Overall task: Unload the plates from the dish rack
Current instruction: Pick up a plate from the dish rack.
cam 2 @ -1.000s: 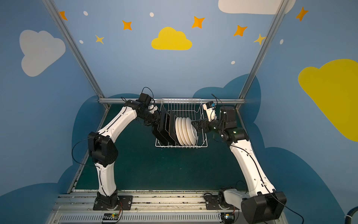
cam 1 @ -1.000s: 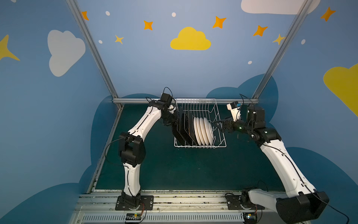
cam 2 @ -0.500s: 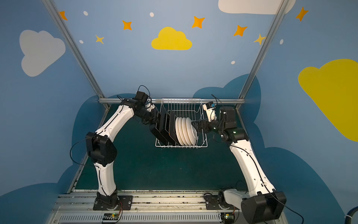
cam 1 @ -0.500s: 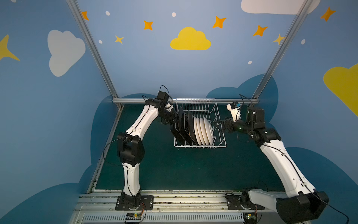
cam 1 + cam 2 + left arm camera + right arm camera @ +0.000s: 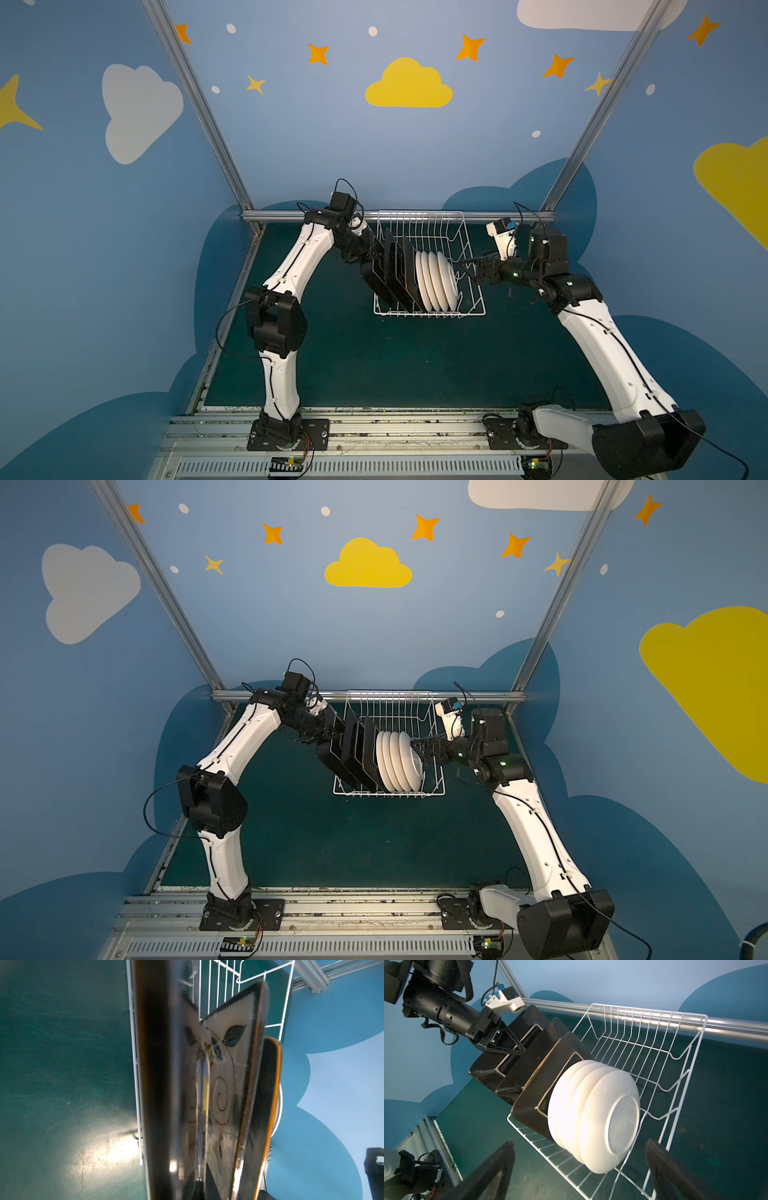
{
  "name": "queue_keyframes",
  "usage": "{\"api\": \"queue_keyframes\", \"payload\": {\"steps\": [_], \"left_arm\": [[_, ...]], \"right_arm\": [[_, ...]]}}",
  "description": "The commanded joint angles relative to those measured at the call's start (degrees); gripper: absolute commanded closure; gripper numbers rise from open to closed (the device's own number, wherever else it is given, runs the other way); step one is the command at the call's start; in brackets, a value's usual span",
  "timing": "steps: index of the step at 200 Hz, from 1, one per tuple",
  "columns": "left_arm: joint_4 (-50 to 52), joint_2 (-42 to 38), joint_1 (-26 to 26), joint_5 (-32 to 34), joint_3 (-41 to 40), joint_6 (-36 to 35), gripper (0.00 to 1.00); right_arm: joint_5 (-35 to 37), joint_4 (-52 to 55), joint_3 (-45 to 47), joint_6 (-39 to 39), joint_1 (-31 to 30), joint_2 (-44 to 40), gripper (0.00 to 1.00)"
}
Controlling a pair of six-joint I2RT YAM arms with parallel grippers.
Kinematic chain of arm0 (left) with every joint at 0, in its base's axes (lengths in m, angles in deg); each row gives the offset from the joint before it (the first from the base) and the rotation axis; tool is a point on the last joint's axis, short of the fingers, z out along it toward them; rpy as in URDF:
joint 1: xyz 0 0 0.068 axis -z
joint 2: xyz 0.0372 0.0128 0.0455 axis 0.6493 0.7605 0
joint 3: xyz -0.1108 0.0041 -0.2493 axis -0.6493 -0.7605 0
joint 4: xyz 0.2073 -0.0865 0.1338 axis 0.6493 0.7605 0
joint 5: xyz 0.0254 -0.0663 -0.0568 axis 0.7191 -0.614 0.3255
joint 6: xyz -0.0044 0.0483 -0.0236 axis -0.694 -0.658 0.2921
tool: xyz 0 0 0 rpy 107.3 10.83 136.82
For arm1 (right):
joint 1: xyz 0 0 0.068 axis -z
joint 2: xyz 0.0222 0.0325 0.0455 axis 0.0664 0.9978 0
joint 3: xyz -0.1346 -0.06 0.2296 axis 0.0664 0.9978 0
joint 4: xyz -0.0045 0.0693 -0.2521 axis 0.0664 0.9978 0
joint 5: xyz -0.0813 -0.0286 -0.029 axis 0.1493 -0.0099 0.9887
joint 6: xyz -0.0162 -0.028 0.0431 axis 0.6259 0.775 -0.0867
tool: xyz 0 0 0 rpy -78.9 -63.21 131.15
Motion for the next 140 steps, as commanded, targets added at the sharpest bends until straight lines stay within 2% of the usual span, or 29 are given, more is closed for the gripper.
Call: {"api": "queue_keyframes", "payload": {"steps": [1,44,140], "left_arm": [[-0.01,-5.53,-1.91,0.95,3.85,-1.36,0.97],[1.04,-6.01,-2.37,1.08,5.47,-2.41,0.97],[5.83,-5.84,-4.27,2.95,14.78,-5.01,0.97]], "right_arm": [[-0.36,-1.12,0.59,-0.21,-0.27,-0.35,0.02],[-0.34,-1.91,1.05,-0.76,-0.30,-0.66,0.02],[-0.43,-2.71,1.55,-1.59,-0.30,-1.14,0.02]]}}
